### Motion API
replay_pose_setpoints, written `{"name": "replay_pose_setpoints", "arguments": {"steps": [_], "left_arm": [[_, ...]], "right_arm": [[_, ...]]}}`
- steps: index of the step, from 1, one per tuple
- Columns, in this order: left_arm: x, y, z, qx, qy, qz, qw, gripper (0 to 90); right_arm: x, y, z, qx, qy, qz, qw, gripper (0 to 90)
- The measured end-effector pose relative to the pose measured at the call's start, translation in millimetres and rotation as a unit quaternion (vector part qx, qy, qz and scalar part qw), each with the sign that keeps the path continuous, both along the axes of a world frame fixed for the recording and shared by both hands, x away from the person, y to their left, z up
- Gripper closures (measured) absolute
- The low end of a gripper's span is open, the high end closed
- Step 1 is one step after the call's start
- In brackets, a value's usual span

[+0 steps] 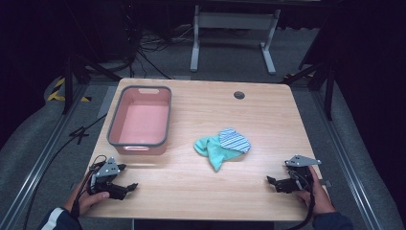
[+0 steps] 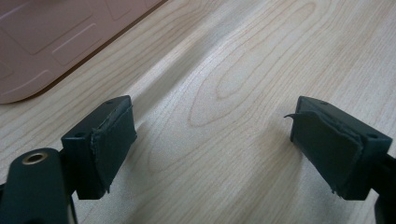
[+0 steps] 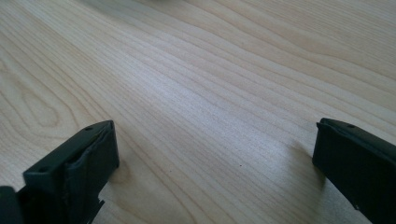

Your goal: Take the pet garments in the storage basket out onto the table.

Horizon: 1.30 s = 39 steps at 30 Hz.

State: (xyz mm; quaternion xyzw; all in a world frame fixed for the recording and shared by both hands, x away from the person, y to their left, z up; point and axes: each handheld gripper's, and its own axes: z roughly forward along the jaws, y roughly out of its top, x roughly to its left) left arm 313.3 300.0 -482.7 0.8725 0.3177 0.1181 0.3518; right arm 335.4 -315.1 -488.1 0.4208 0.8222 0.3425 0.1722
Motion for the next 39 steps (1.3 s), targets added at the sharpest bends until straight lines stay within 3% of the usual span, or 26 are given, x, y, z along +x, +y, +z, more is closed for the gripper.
{"name": "replay_pose_setpoints", "arguments": {"steps": [39], "left_arm": [[1.3, -0.6, 0.4, 0.006, 0.0, 0.003, 1.0, 12.1]], "right_arm": [[-0.1, 0.6, 0.1, 0.002, 0.001, -0.001, 1.0, 0.6]]}}
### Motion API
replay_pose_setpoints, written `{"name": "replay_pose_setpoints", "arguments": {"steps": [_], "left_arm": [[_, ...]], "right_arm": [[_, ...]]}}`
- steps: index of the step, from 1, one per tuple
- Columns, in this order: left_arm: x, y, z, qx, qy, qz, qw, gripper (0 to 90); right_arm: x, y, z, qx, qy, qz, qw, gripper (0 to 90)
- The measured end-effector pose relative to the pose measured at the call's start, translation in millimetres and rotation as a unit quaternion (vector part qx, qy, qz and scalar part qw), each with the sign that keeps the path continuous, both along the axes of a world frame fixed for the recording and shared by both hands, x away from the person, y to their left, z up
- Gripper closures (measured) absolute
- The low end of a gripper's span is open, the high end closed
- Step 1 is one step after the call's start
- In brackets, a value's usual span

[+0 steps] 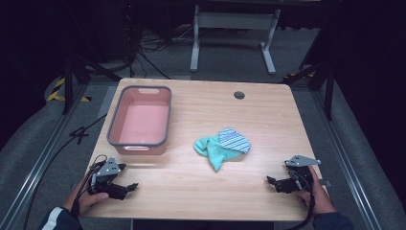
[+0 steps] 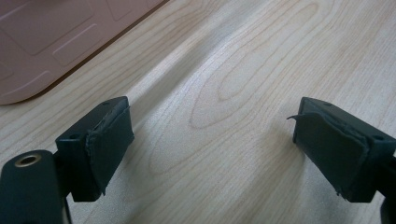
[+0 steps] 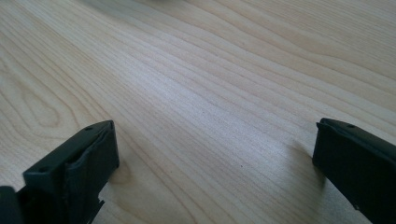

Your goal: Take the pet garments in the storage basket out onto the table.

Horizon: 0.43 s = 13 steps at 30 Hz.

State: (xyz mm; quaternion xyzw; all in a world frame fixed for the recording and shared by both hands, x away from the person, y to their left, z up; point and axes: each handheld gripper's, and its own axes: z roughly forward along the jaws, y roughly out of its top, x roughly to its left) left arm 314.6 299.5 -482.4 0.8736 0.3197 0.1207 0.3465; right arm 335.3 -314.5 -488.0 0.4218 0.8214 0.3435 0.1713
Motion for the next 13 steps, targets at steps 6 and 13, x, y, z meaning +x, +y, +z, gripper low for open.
{"name": "replay_pose_setpoints", "arguments": {"steps": [6, 13], "left_arm": [[0.2, -0.1, -0.1, -0.001, 0.001, 0.0, 1.0, 12.0], [0.7, -0.1, -0.3, -0.001, 0.001, -0.002, 1.0, 11.6]], "right_arm": [[0.2, -0.1, -0.1, 0.0, -0.001, 0.001, 1.0, 0.6], [0.2, -0.3, 0.0, 0.0, 0.0, 0.002, 1.0, 0.6]]}}
